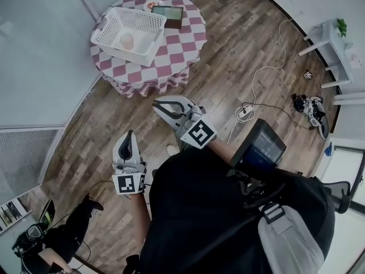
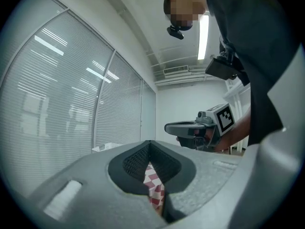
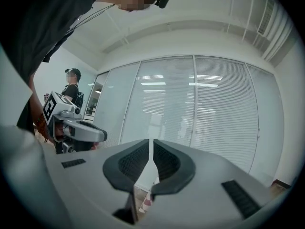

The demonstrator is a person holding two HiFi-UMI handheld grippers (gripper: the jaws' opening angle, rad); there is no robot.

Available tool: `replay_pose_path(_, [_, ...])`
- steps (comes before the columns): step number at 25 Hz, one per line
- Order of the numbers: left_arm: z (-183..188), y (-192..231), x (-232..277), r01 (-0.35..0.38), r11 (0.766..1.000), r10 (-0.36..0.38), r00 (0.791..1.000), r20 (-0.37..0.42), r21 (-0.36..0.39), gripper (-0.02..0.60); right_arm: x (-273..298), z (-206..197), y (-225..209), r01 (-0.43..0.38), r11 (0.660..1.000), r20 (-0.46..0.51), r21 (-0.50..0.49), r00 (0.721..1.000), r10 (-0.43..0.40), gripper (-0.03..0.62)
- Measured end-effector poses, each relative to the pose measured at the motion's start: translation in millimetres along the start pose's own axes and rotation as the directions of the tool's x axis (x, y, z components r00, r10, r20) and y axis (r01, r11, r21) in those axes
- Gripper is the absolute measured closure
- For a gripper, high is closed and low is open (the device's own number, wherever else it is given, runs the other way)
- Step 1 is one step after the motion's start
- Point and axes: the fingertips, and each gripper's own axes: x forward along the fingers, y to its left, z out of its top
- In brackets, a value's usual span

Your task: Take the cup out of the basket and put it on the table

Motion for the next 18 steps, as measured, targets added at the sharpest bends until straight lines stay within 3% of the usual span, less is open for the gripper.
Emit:
replay_pose_path(5, [0, 28, 63, 0.015, 0.999, -0.017, 0.999, -0.049, -0.048, 0.584, 43, -12, -62, -0.035, 0.999, 0.009, -0.006, 0.999, 0.036, 0.576])
replay_pose_path(12, [7, 61, 160, 0.014, 0.999, -0.018, 0.995, -0.093, -0.046, 0.584, 97, -23, -146, -0.089, 0.996, 0.048, 0.019, 0.995, 0.088, 0.577])
replay_pose_path(18, [3, 64, 223, 0.016, 0.994, -0.033, 0.988, -0.150, -0.111, 0.584, 118, -46, -199, -0.153, 0.988, 0.017, -0.001, 0.988, 0.152, 0.577])
